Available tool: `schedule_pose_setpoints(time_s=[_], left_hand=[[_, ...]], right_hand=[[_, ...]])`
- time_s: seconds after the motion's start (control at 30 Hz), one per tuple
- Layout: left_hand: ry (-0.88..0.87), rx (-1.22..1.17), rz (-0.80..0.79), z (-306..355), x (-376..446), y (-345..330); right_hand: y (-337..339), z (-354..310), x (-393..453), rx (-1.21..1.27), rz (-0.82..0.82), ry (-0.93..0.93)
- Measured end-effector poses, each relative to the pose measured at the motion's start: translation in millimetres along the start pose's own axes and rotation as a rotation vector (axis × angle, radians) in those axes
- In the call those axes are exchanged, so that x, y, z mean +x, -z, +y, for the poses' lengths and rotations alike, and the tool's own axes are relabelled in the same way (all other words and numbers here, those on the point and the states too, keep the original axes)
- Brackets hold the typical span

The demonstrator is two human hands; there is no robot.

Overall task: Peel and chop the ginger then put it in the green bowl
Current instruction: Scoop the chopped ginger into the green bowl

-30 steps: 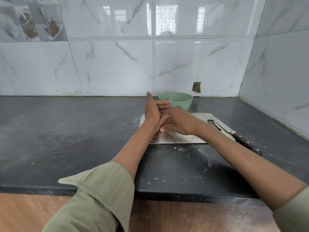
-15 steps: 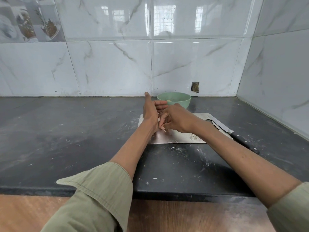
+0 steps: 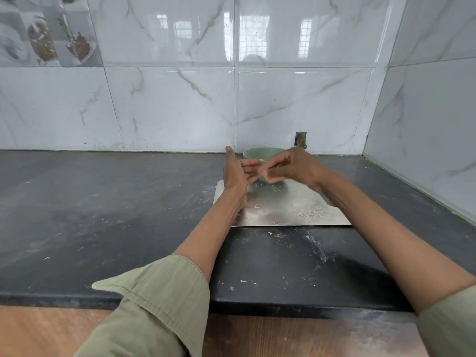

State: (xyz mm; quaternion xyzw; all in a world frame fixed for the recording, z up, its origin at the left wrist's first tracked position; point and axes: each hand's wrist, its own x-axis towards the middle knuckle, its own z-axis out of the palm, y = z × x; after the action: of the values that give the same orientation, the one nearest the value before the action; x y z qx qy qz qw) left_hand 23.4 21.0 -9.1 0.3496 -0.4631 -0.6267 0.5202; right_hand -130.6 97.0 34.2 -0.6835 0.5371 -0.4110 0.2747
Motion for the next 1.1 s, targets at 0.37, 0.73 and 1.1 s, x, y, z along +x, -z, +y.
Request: schedule_pose_setpoints(time_s=[0.37,0.73,1.1], left_hand=[[0.006,0.019,-0.010,-0.3,6.2,2.2],[0.017,0.033,-0.009,1.0,5.8,4.1],[0.009,0.017,0.010,-0.3,2.6,3.5]], right_hand=[[6.3,11.4,47.5,-0.524,0.453,0.177],[14.6,24.7,42.4,-0.505,0.493,0.247],[-8.5,-1.2,7.6,-0.233,-0.287,0.103]])
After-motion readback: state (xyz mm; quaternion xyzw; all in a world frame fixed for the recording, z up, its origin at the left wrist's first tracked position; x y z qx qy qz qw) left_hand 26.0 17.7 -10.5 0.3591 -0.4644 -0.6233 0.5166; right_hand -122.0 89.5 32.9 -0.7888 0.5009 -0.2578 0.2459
